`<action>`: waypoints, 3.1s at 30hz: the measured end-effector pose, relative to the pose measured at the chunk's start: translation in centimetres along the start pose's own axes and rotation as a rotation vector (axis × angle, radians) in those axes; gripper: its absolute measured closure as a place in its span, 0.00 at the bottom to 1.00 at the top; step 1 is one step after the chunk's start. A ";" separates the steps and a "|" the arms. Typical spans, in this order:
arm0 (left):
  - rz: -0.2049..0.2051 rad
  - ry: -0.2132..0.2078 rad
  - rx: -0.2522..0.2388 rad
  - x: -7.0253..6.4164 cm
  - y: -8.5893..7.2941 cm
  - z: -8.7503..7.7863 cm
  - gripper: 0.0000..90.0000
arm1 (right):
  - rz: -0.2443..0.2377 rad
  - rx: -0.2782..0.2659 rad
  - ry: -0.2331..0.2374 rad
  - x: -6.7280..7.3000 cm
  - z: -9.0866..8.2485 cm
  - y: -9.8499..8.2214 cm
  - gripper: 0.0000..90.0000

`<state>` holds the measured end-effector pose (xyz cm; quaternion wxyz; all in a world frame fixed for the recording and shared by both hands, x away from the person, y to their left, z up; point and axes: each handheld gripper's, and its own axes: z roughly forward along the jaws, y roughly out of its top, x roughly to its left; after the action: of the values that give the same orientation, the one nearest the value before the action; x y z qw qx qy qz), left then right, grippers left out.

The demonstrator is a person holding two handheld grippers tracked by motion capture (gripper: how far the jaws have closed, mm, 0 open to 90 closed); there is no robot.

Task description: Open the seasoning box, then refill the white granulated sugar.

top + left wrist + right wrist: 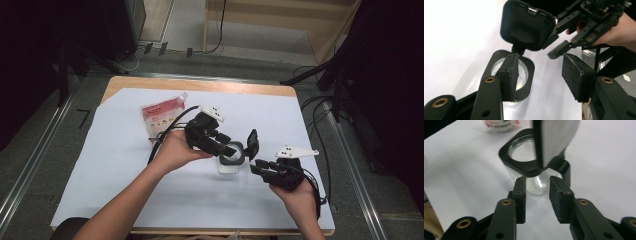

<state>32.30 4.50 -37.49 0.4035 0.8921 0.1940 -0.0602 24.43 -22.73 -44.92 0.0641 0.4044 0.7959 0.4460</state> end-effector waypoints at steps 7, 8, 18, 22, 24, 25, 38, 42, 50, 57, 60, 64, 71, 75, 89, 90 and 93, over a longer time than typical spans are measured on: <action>-0.014 0.029 0.000 0.6 -1.6 -1.8 0.49 | -0.060 0.012 0.045 2.4 0.9 -0.4 0.63; -0.014 0.029 0.000 0.6 -1.6 -1.8 0.49 | -0.063 0.018 0.051 2.6 1.0 -0.3 0.62; -0.024 0.054 -0.017 1.1 -3.1 -3.7 0.47 | -0.119 0.031 0.132 4.7 2.5 0.3 0.56; -0.041 0.062 -0.024 1.2 -3.5 -4.8 0.47 | -0.165 0.025 0.140 5.5 3.1 0.7 0.58; -0.050 0.067 -0.033 1.3 -3.8 -5.4 0.47 | -0.156 0.033 0.147 5.8 3.4 0.8 0.58; -0.051 0.070 -0.037 1.3 -3.9 -5.7 0.47 | -0.162 0.036 0.154 5.9 3.5 0.9 0.58; -0.087 0.158 -0.044 2.4 -6.3 -8.8 0.48 | -0.226 0.062 0.188 7.7 6.2 2.5 0.58; -0.104 0.176 -0.051 2.8 -6.9 -9.7 0.48 | -0.223 0.090 0.206 8.2 7.4 3.5 0.58; -0.118 0.216 -0.044 3.6 -7.9 -10.8 0.48 | -0.212 0.099 0.213 8.5 9.5 5.0 0.58; -0.149 0.227 -0.041 4.3 -8.9 -11.6 0.48 | -0.244 0.105 0.222 9.3 10.5 4.7 0.58; -0.155 0.234 -0.045 4.4 -9.4 -12.1 0.48 | -0.245 0.110 0.230 9.5 10.7 4.6 0.58; -0.174 0.249 -0.059 4.4 -10.0 -13.0 0.48 | -0.242 0.114 0.233 9.6 10.9 4.3 0.58; -0.209 0.271 -0.068 4.7 -11.1 -14.7 0.49 | -0.205 0.112 0.263 9.1 11.1 3.9 0.57; -0.223 0.273 -0.073 4.8 -11.7 -15.7 0.49 | -0.211 0.110 0.249 9.1 11.0 3.8 0.57; -0.283 0.345 -0.071 7.5 -13.1 -16.1 0.48 | -0.229 0.086 0.232 9.1 10.7 3.8 0.57; -0.287 0.346 -0.076 7.7 -13.1 -15.8 0.48 | -0.230 0.087 0.232 9.2 10.6 3.7 0.57; -0.284 0.335 -0.093 8.4 -12.9 -15.2 0.48 | -0.230 0.086 0.228 9.2 10.7 3.6 0.57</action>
<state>34.14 26.03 -38.52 0.3939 0.8339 0.3845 0.0415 25.34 -8.29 -46.16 0.0065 0.2598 0.8574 0.4442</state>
